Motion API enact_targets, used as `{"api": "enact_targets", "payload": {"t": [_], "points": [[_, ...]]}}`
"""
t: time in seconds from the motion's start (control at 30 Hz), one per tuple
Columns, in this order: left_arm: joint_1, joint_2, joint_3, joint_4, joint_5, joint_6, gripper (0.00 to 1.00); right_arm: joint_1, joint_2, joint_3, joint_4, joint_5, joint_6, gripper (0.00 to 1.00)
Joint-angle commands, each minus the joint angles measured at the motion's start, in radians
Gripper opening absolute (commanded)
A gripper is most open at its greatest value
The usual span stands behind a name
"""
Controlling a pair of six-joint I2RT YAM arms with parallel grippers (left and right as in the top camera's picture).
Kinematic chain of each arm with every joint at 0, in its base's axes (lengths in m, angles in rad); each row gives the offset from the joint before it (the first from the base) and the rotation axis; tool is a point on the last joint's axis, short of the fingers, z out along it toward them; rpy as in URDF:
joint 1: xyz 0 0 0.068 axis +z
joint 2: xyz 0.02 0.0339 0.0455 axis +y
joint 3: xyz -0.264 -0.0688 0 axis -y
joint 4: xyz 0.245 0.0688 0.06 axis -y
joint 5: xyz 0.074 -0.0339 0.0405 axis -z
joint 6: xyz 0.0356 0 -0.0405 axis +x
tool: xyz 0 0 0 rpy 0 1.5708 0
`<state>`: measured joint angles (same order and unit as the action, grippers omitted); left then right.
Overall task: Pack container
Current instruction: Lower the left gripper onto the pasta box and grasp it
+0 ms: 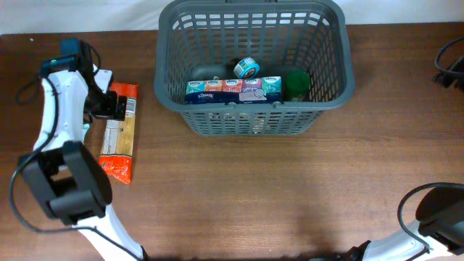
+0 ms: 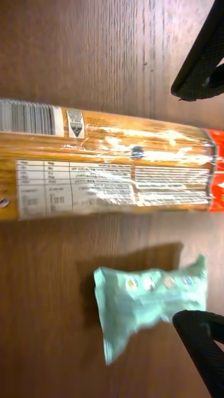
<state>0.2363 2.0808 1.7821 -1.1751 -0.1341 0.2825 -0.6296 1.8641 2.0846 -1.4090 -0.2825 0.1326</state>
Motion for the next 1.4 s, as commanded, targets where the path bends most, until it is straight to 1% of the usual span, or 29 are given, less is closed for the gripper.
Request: {"api": "enact_targets", "payload": {"t": [0.0, 0.1, 0.27, 0.4, 0.43, 0.47, 0.63, 0.67, 0.7, 0.8, 0.83, 0.87, 0.9, 0.93, 1.0, 1.1, 1.2, 1.3, 1.37], "points": [[0.002, 0.073, 0.000, 0.010, 0.027, -0.007, 1.00, 0.001, -0.006, -0.003, 0.000, -0.010, 0.007, 0.97], [0.002, 0.121, 0.000, 0.024, 0.080, 0.018, 1.00, 0.001, -0.006, -0.003, 0.000, -0.010, 0.008, 0.97], [0.002, 0.158, 0.000, 0.032, 0.093, 0.018, 1.00, 0.001, -0.006, -0.003, 0.000, -0.010, 0.007, 0.97], [0.002, 0.169, 0.000, 0.043, 0.093, 0.021, 0.89, 0.001, -0.006, -0.003, 0.000, -0.010, 0.007, 0.97], [0.002, 0.171, 0.000, 0.043, 0.093, 0.031, 0.77, 0.001, -0.006, -0.003, 0.000, -0.010, 0.007, 0.97], [0.002, 0.176, 0.000, 0.043, 0.094, 0.037, 0.73, 0.001, -0.006, -0.003, 0.000, -0.010, 0.008, 0.97], [0.002, 0.209, 0.000, 0.041, 0.094, 0.048, 0.72, 0.001, -0.006, -0.003, 0.000, -0.010, 0.007, 0.97], [0.002, 0.213, 0.000, 0.039, 0.094, 0.048, 0.72, 0.001, -0.006, -0.003, 0.000, -0.010, 0.007, 0.96], [0.002, 0.217, -0.001, 0.037, 0.094, 0.048, 0.68, 0.001, -0.006, -0.003, 0.000, -0.010, 0.007, 0.97], [0.002, 0.217, 0.000, 0.035, 0.094, 0.048, 0.41, 0.001, -0.006, -0.003, 0.000, -0.010, 0.007, 0.97], [0.002, 0.217, 0.000, 0.034, 0.093, 0.048, 0.27, 0.001, -0.006, -0.003, 0.000, -0.010, 0.007, 0.97], [0.002, 0.217, 0.000, 0.032, 0.093, 0.048, 0.11, 0.001, -0.006, -0.003, 0.000, -0.010, 0.007, 0.97], [0.002, 0.217, 0.000, 0.030, 0.093, 0.048, 0.03, 0.001, -0.006, -0.003, 0.000, -0.010, 0.008, 0.97], [0.002, 0.217, 0.004, 0.021, 0.093, 0.048, 0.02, 0.001, -0.006, -0.003, 0.000, -0.010, 0.007, 0.97], [0.002, 0.217, 0.034, -0.021, 0.083, 0.048, 0.02, 0.001, -0.006, -0.003, -0.001, -0.010, 0.008, 0.97], [0.002, 0.213, 0.141, -0.113, 0.060, 0.047, 0.02, 0.001, -0.006, -0.003, -0.001, -0.010, 0.008, 0.97], [0.002, 0.208, 0.305, -0.197, 0.027, 0.027, 0.02, 0.001, -0.006, -0.003, -0.002, -0.010, 0.008, 0.97], [0.002, 0.198, 0.520, -0.238, -0.012, -0.070, 0.02, 0.001, -0.006, -0.003, -0.010, -0.010, 0.008, 0.96], [-0.005, 0.188, 0.670, -0.245, -0.011, -0.092, 0.02, 0.001, -0.006, -0.003, -0.016, -0.010, 0.007, 0.96]]}}
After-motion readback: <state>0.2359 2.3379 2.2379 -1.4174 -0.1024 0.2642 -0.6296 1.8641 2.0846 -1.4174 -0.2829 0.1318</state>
